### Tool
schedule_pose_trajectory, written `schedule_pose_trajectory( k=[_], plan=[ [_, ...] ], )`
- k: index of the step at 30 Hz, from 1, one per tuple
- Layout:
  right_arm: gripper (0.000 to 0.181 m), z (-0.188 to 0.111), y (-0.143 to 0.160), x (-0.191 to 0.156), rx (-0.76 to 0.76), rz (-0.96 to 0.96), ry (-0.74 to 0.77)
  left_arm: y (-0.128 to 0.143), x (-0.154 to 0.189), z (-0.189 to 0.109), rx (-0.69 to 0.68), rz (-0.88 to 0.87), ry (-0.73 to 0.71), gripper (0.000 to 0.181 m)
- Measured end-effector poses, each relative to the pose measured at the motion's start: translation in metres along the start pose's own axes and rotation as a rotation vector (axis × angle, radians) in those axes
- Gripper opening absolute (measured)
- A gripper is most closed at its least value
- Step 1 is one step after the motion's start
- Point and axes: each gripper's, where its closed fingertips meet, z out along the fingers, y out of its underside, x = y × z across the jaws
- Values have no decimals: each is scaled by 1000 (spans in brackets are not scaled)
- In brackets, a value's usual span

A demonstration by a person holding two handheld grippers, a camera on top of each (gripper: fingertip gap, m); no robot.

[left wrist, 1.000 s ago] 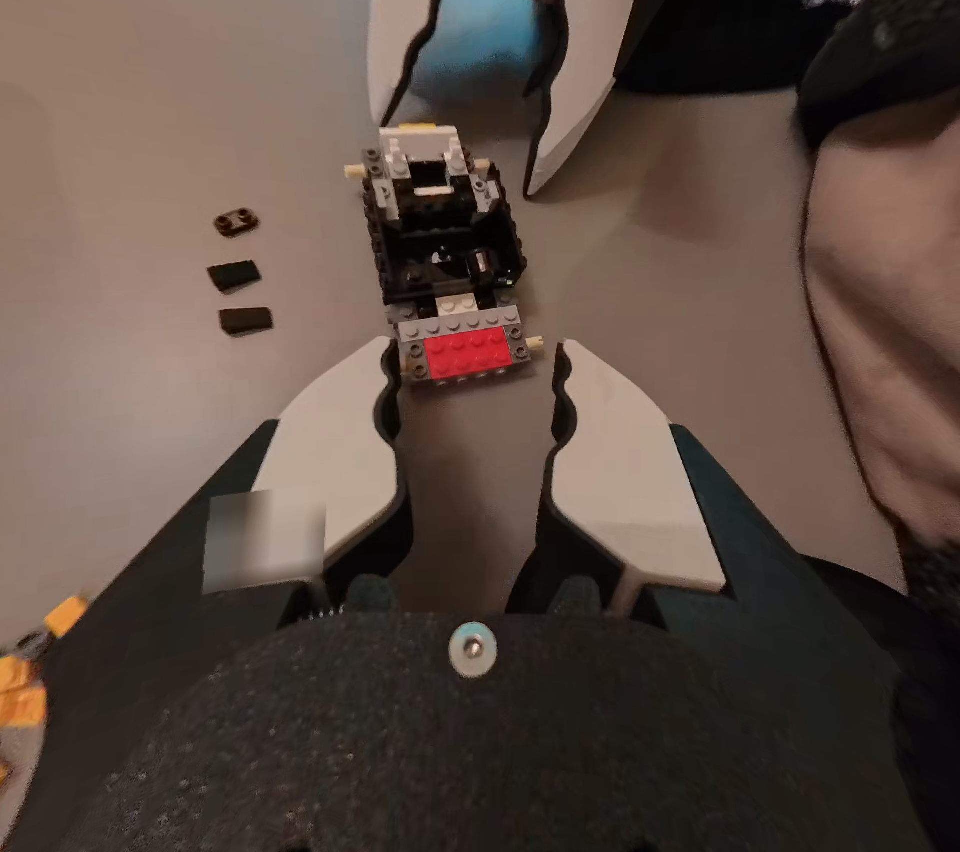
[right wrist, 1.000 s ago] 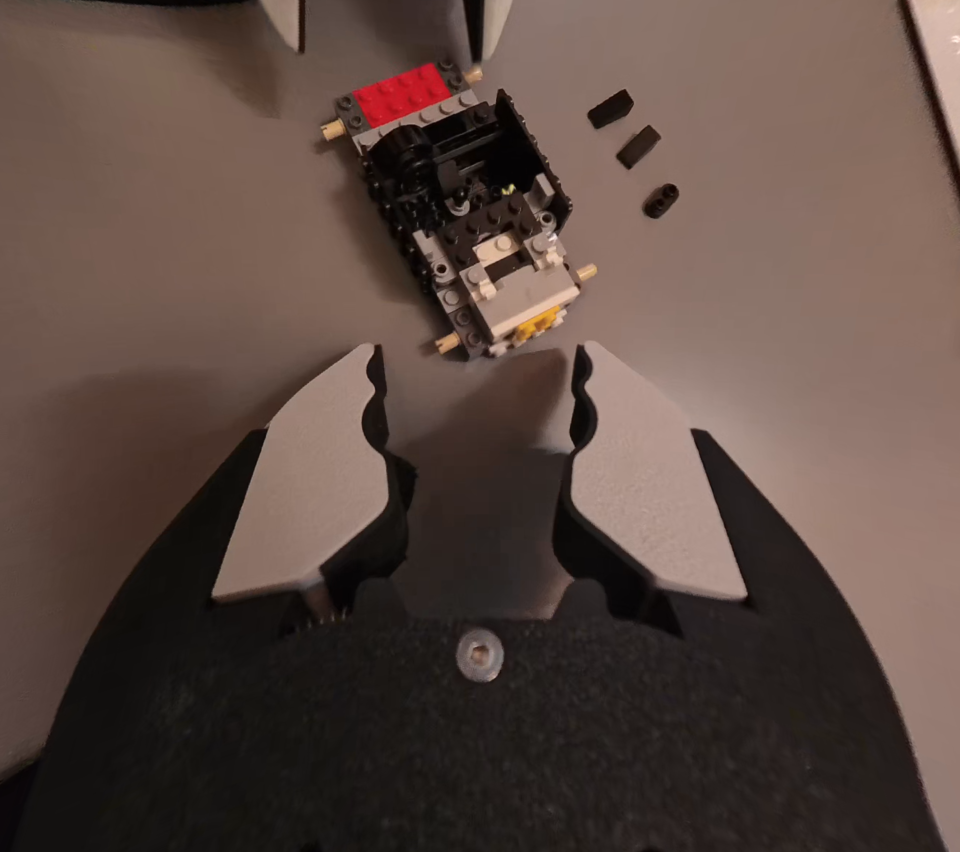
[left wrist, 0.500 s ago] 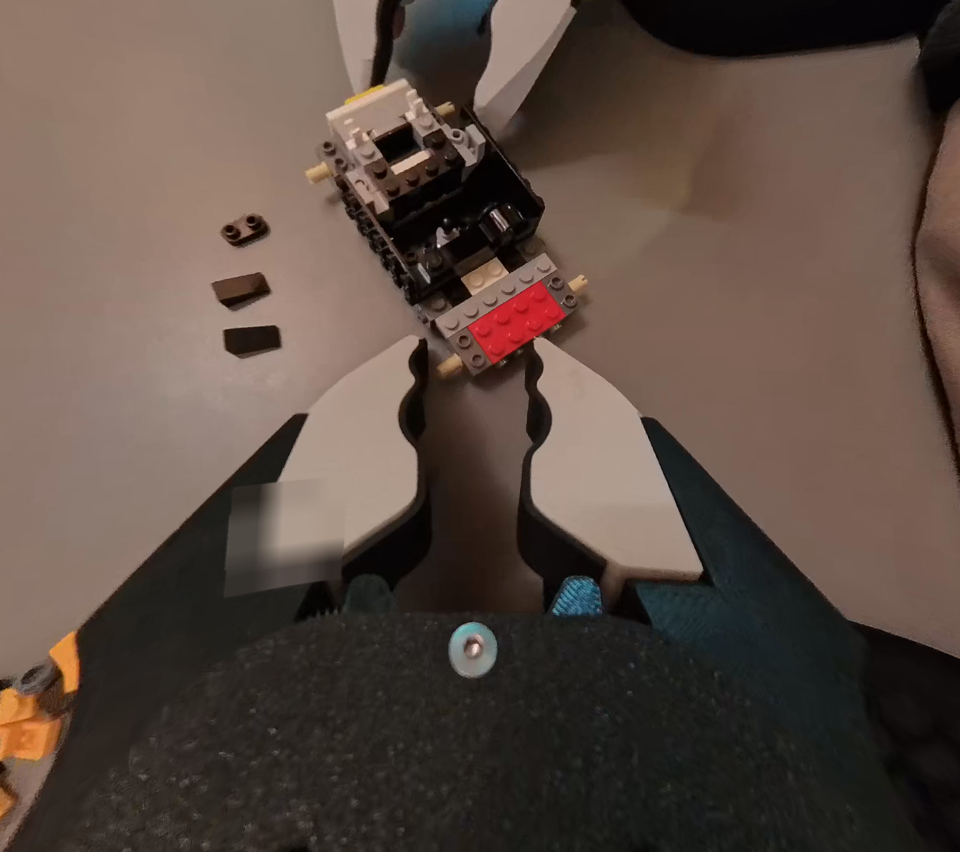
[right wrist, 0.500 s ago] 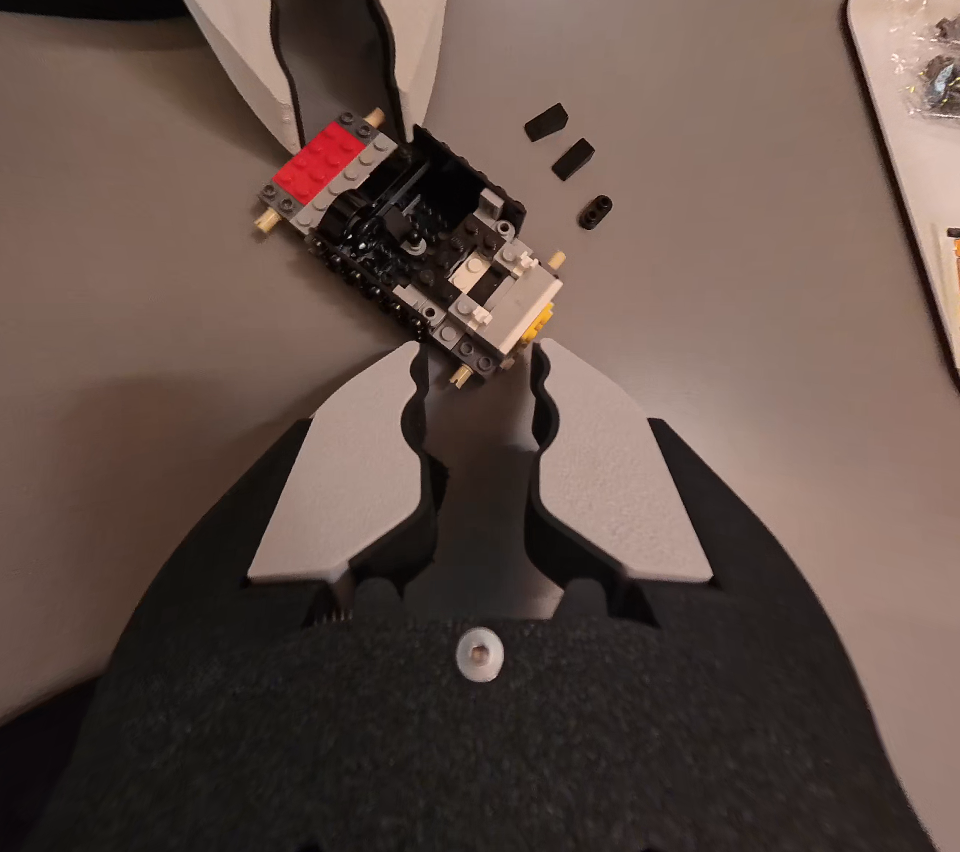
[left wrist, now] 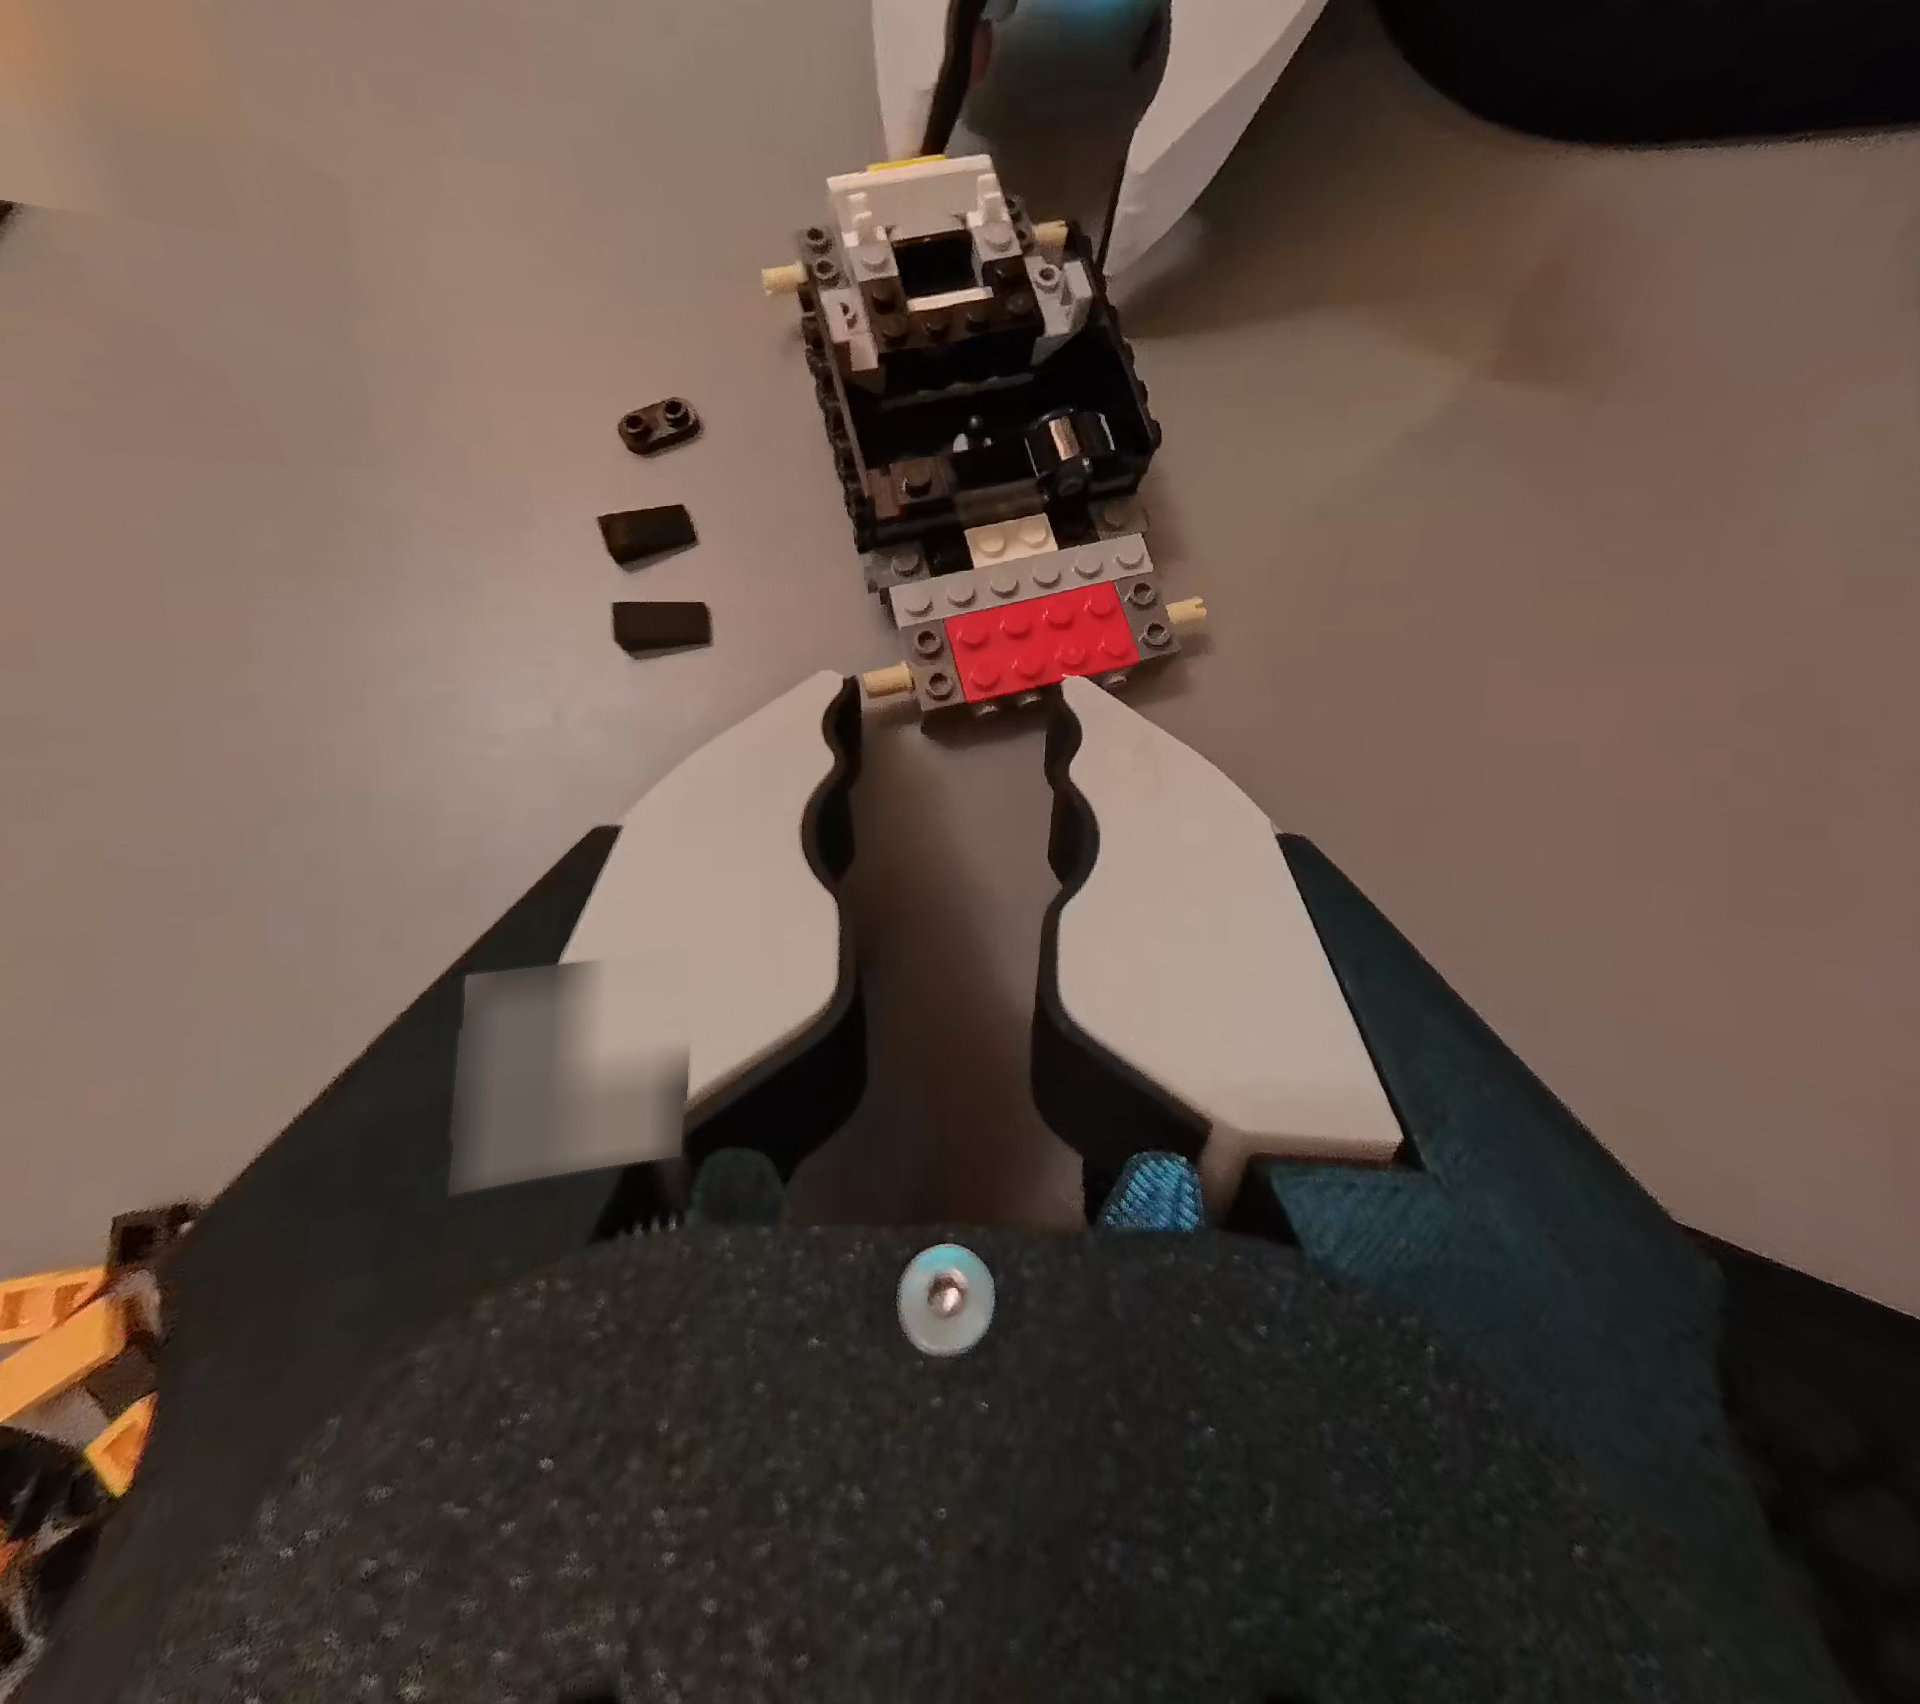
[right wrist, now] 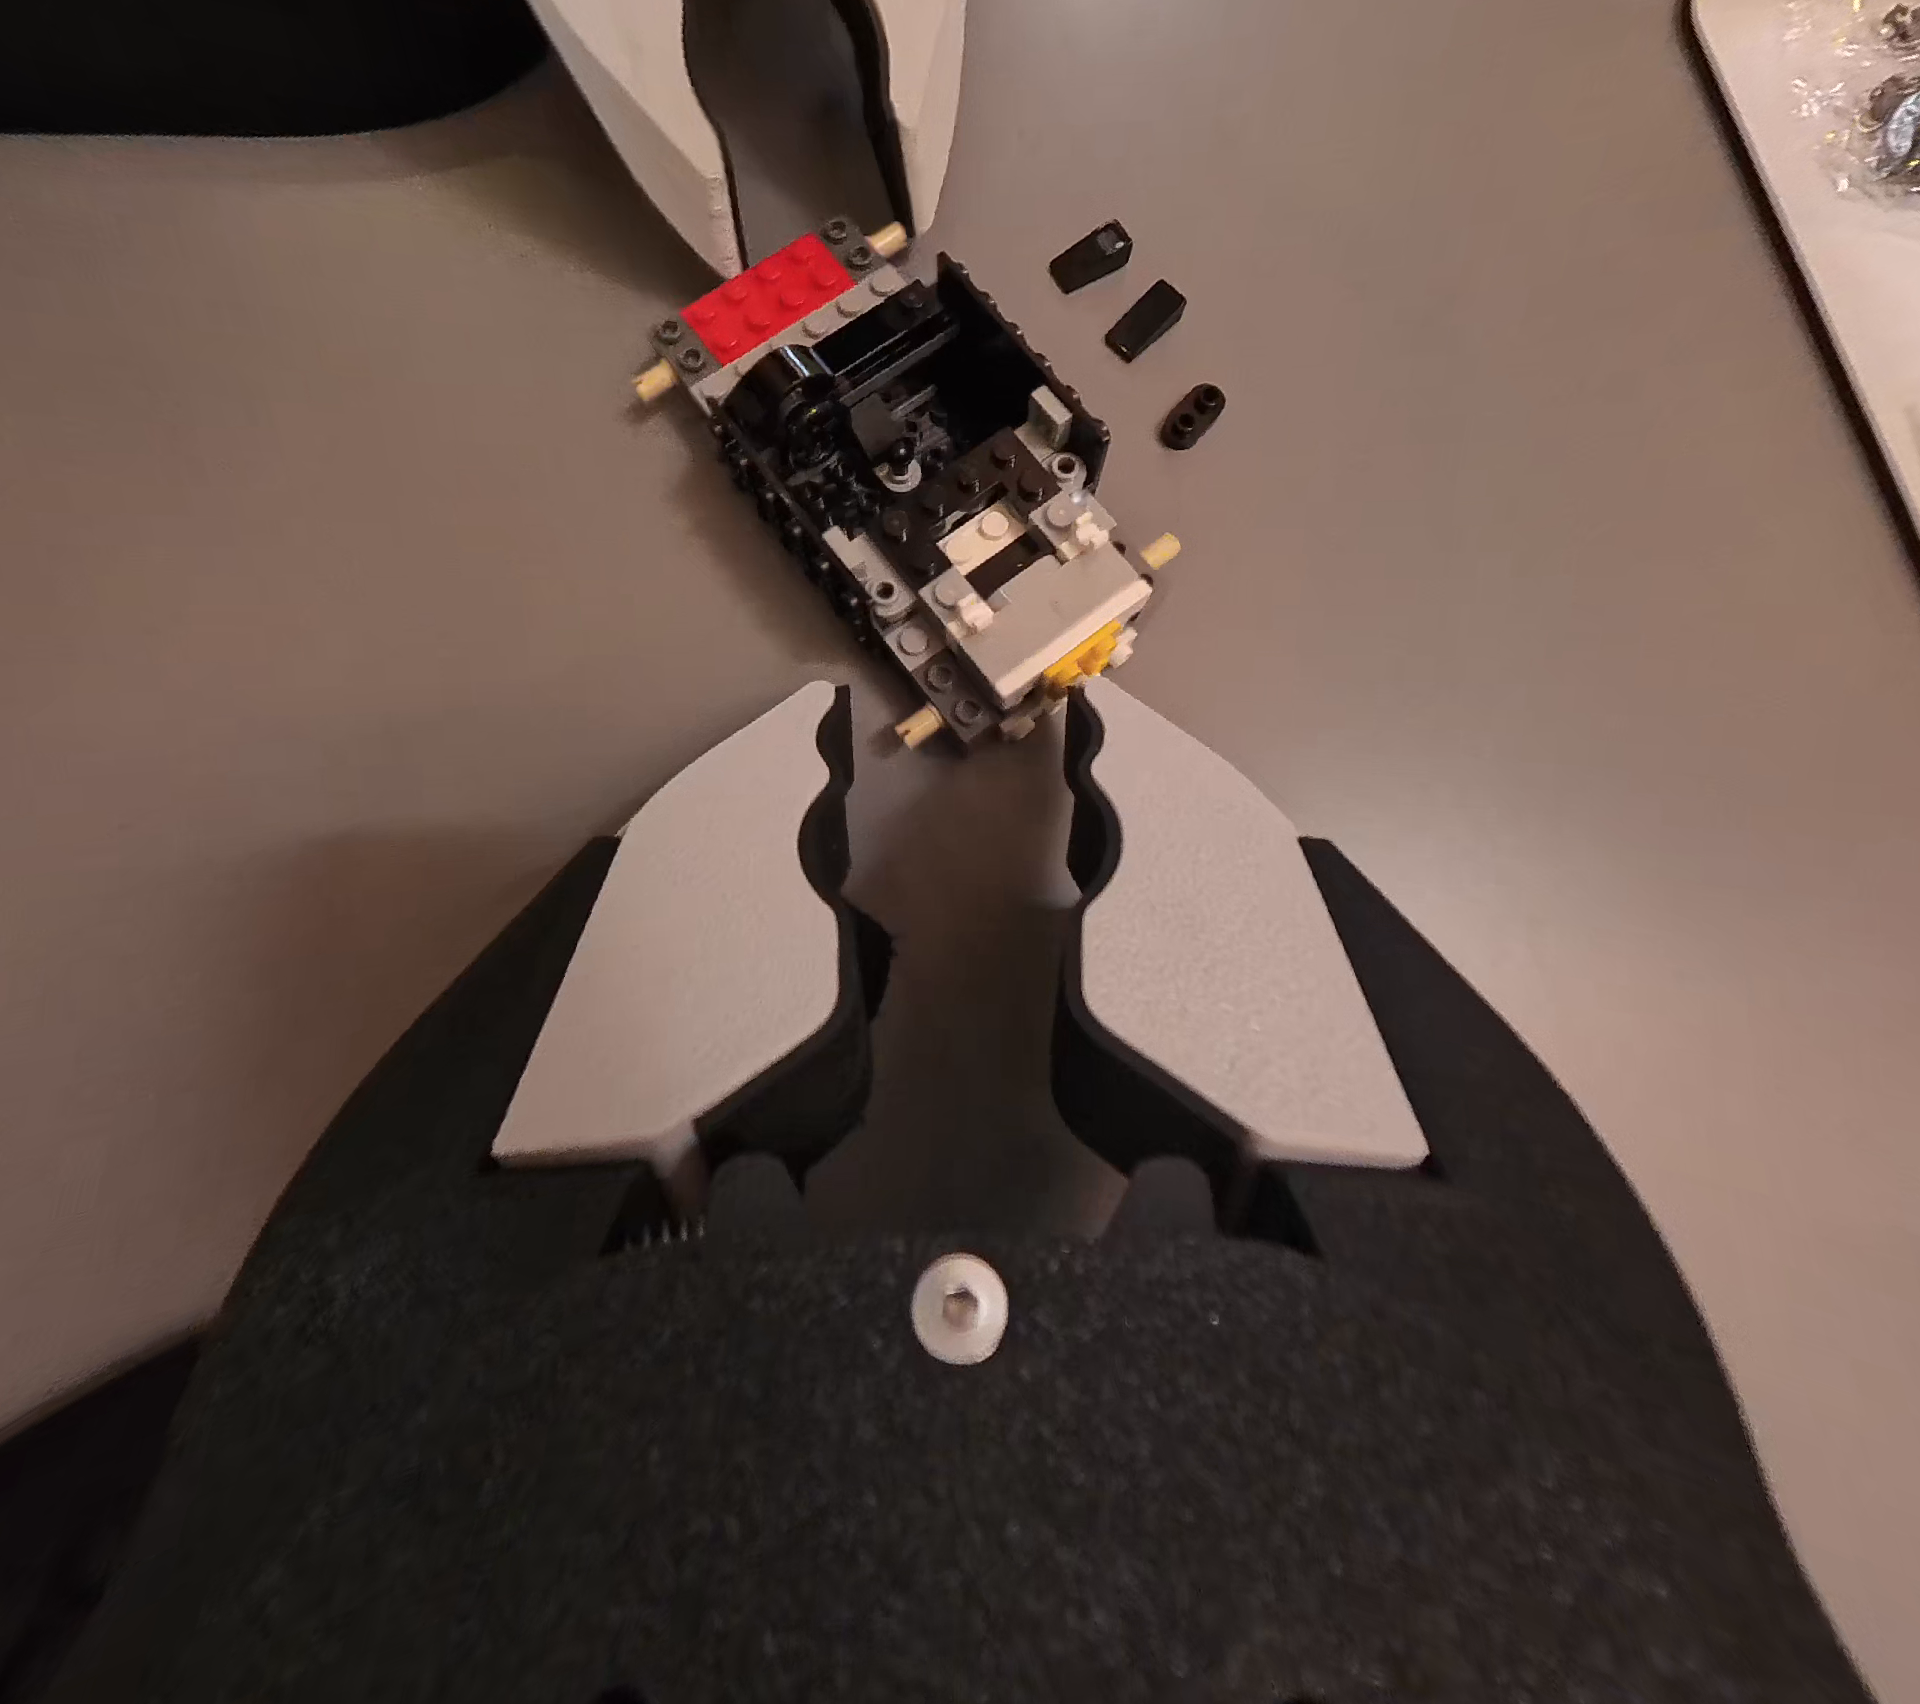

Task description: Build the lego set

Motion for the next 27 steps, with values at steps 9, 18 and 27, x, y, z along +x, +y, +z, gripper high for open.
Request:
schedule_pose_trajectory(
  k=[9, 18, 27],
  plan=[
    [31, -23, -29, 19, 107, 14, 11, -6, 6, -2, 44, -16, 50, 31],
    [19, 29, -47, 58, -296, 165, -39, -8, 12, -1, 43, 5, 63, 29],
    [13, 55, -36, 52, -424, 192, 4, -8, 18, 1, 28, 31, 65, 30]
  ],
)
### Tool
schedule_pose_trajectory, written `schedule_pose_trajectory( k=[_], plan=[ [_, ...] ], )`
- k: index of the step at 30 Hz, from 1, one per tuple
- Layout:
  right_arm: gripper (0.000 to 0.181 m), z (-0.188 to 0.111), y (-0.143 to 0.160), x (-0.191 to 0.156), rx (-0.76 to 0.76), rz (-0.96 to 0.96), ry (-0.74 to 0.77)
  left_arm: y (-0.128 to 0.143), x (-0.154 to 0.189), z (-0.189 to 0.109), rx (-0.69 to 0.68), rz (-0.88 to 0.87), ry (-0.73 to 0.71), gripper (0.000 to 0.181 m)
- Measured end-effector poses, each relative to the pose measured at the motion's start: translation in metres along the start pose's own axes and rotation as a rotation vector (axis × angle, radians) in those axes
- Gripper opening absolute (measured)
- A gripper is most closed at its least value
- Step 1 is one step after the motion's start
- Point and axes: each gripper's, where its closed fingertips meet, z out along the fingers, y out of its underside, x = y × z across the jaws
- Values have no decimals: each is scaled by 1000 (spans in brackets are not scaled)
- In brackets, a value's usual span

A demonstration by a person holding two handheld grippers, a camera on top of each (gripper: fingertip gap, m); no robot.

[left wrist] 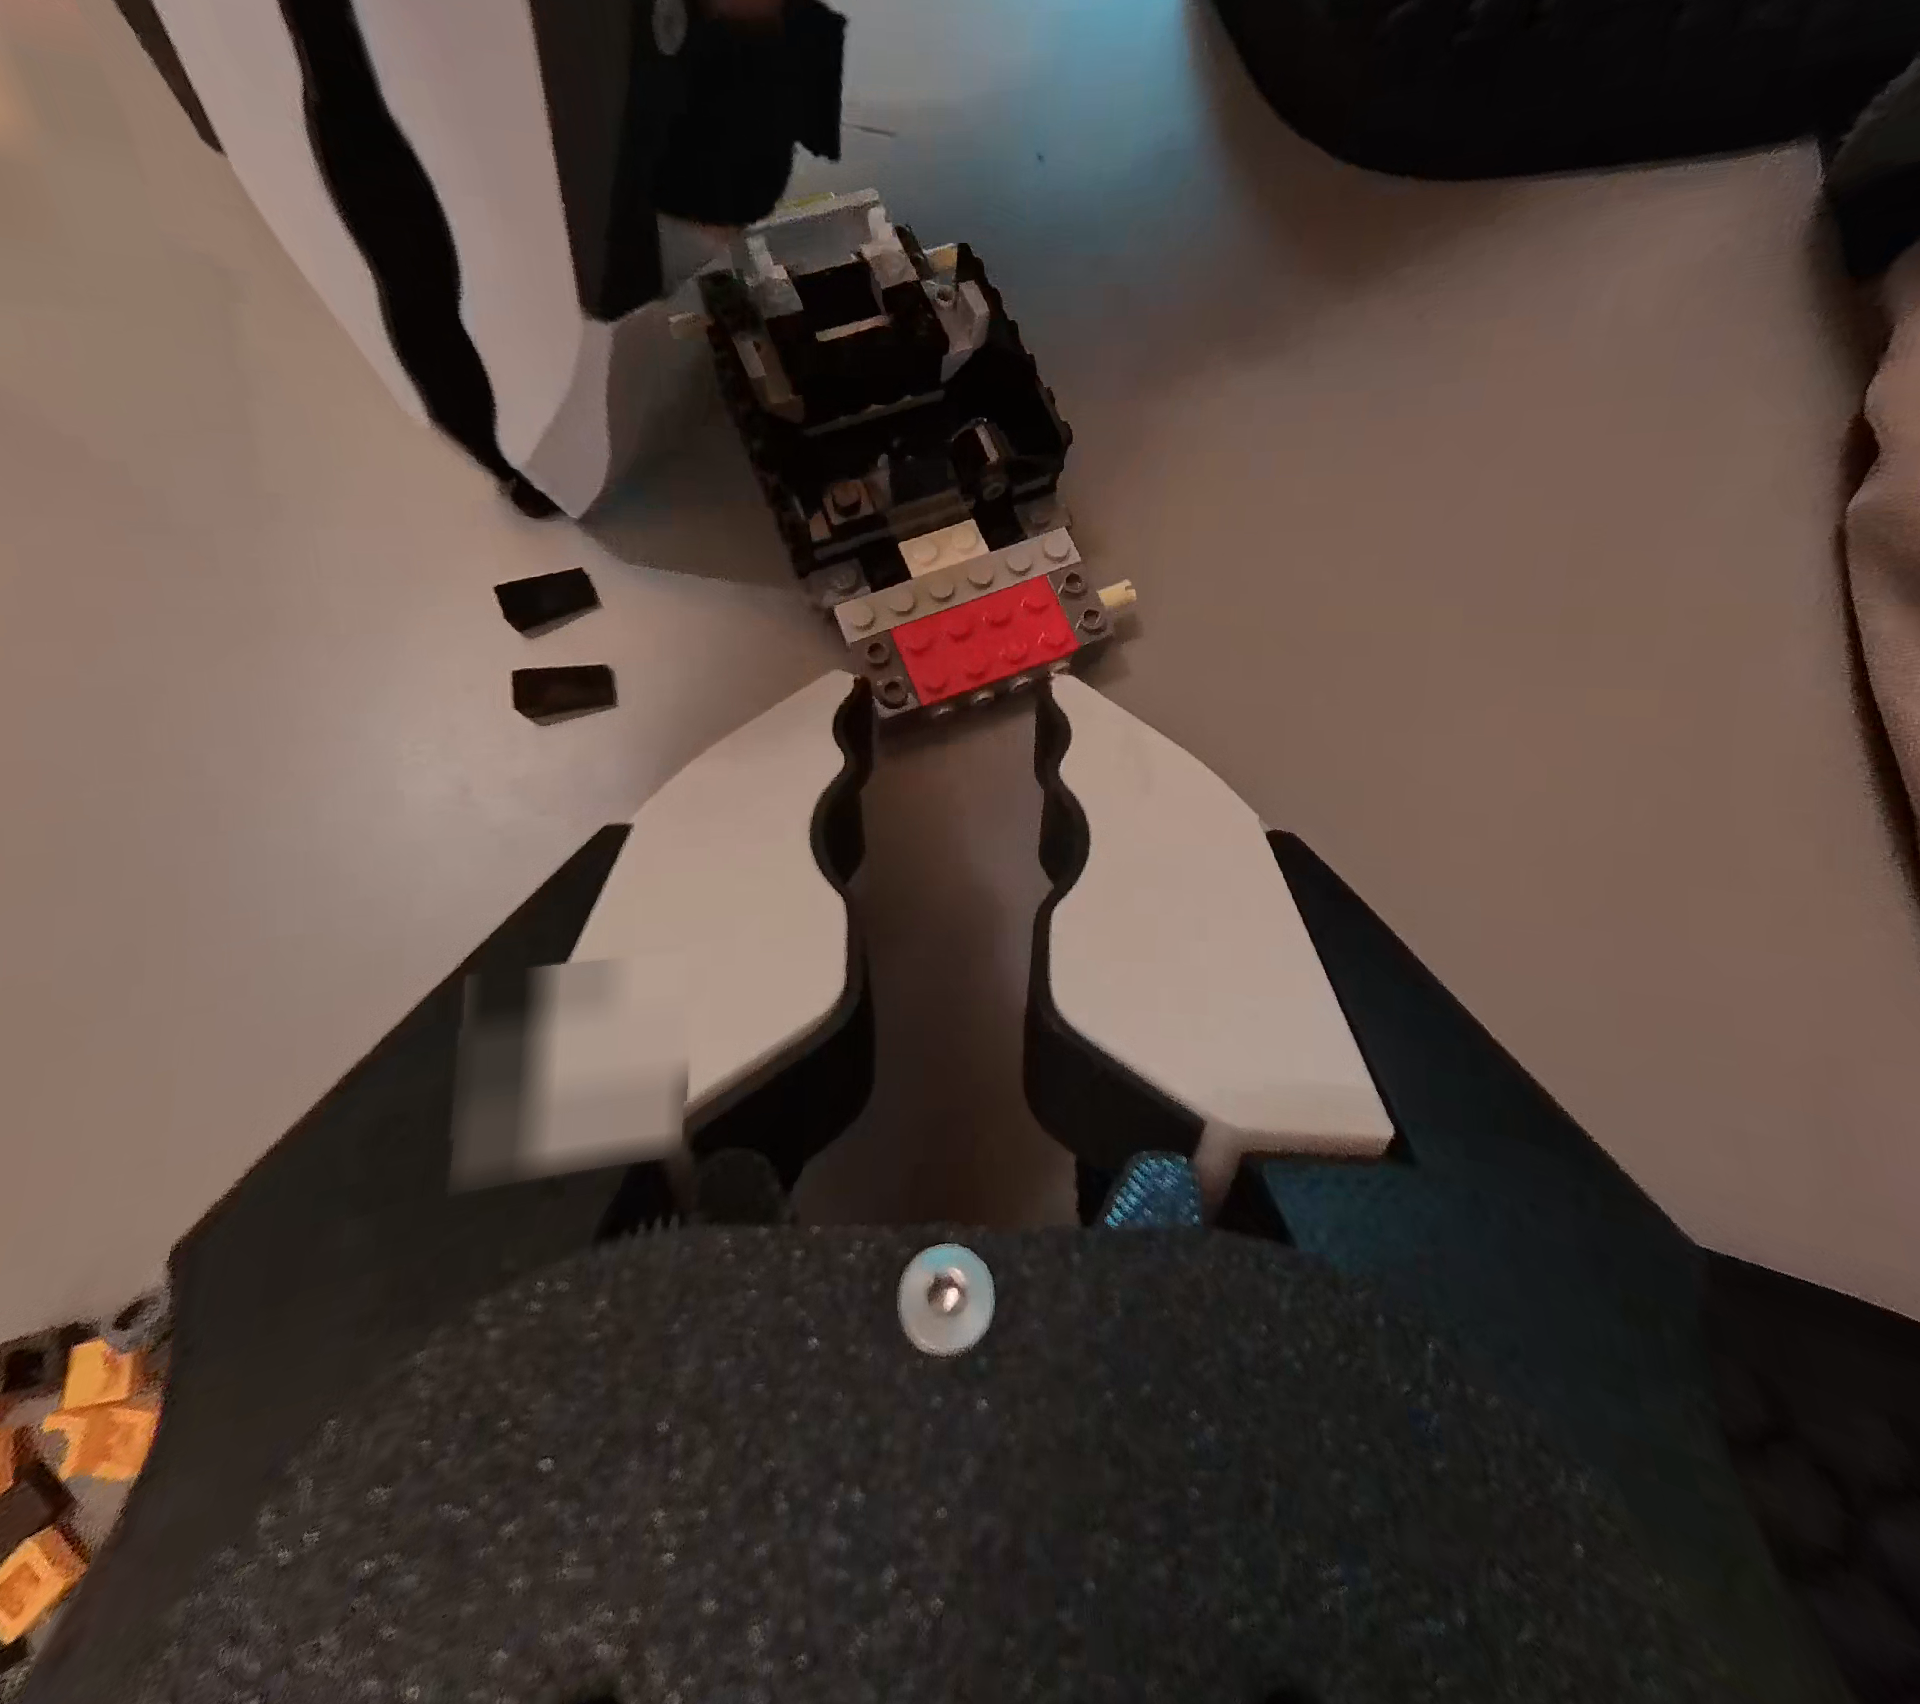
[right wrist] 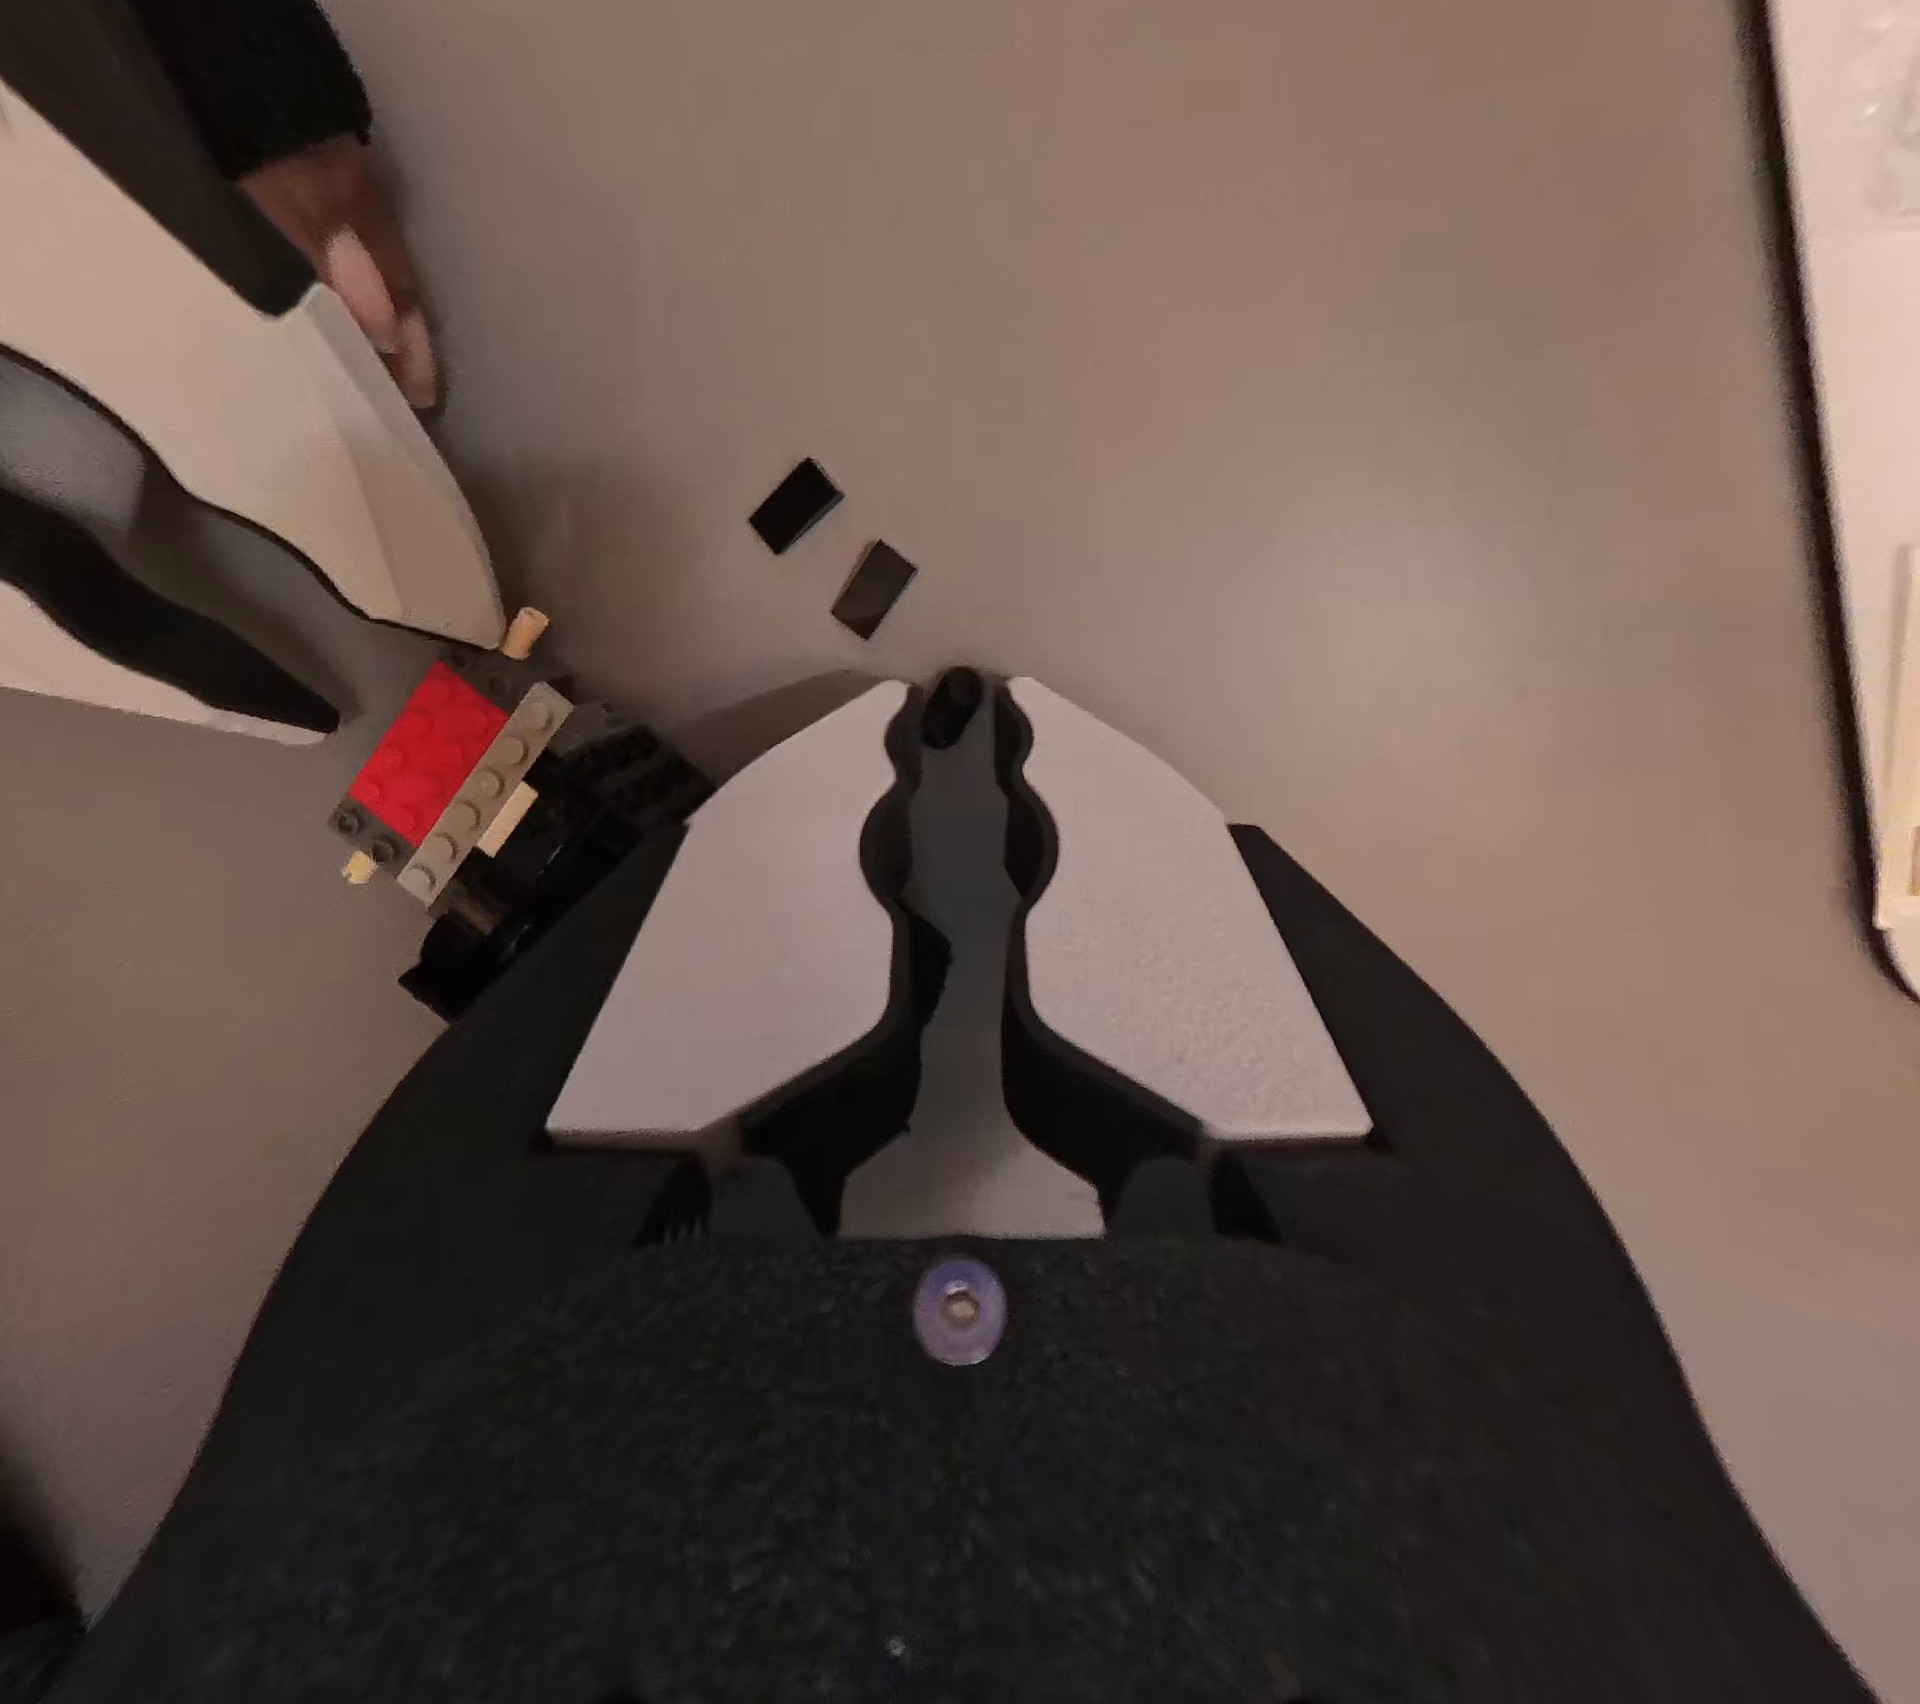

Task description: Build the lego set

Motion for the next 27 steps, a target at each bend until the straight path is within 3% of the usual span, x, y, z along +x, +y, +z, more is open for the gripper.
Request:
schedule_pose_trajectory(
  k=[7, 11, 16, 22, 27],
  plan=[
    [8, -3, -1, 6, 14, -49, 36, -2, 9, 3, -11, 24, 22, 29],
    [7, -42, -8, 10, 126, -18, 60, -4, 14, 7, -17, 22, 25, 27],
    [7, -77, 16, -13, 130, 16, 53, -6, 17, 9, -27, 36, 17, 27],
    [7, -63, 47, -43, 86, 93, 41, -8, 22, 11, -31, 71, 12, 27],
    [8, -50, 51, -51, 76, 127, 47, -10, 27, 11, -25, 88, 18, 27]
  ],
)
